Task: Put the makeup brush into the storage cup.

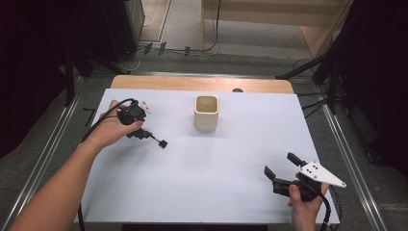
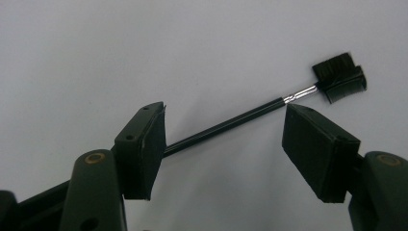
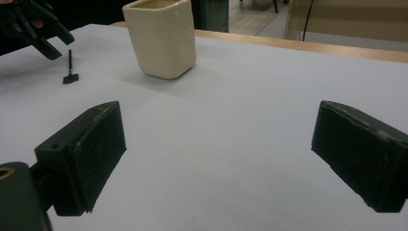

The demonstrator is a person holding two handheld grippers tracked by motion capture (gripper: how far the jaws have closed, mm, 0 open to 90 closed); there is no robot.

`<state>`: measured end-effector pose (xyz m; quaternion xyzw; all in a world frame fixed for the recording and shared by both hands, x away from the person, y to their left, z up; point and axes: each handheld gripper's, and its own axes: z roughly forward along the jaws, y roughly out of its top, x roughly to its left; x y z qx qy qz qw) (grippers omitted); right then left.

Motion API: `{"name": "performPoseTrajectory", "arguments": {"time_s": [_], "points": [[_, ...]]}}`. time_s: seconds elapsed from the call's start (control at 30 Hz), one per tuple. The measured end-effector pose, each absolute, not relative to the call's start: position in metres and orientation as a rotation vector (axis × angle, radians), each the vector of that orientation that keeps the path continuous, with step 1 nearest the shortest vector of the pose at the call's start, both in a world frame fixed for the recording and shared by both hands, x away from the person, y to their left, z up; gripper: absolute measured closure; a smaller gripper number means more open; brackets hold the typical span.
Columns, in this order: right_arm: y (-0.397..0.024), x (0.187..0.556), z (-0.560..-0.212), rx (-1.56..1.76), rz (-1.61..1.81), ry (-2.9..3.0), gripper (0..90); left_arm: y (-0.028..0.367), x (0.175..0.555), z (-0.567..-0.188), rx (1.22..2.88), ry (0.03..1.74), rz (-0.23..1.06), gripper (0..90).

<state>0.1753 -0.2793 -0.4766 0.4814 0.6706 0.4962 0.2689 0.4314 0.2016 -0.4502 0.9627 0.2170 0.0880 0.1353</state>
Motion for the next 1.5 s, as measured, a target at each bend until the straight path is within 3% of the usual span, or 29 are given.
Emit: {"name": "performPoseTrajectory", "arguments": {"time_s": [0.23,0.37,0.7,0.93,1.1,1.13,1.2,1.33,1.5], "points": [[-0.279,0.176,-0.478,1.301,1.336,1.816,5.4,0.194,0.436,-0.455,2.877,0.570,0.268,34.0],[-0.280,0.176,-0.478,1.305,1.340,1.818,5.5,0.192,0.439,-0.457,2.898,0.546,0.266,38.8],[-0.280,0.177,-0.480,1.306,1.348,1.827,5.5,0.190,0.450,-0.465,3.005,0.468,0.159,46.9],[-0.280,0.178,-0.481,1.318,1.343,1.840,5.5,0.196,0.452,-0.468,2.964,0.497,0.151,39.6],[-0.280,0.179,-0.482,1.319,1.343,1.848,5.7,0.188,0.454,-0.464,3.026,0.499,0.068,57.0],[-0.280,0.179,-0.482,1.323,1.342,1.849,5.7,0.186,0.454,-0.464,3.037,0.490,0.066,63.8],[-0.279,0.179,-0.483,1.321,1.344,1.853,5.9,0.184,0.452,-0.464,3.058,0.463,0.062,86.6],[-0.280,0.179,-0.483,1.323,1.344,1.855,6.2,0.182,0.449,-0.464,3.067,0.426,0.095,87.1],[-0.282,0.179,-0.483,1.330,1.340,1.855,6.5,0.190,0.452,-0.463,3.001,0.523,0.050,87.2]]}}
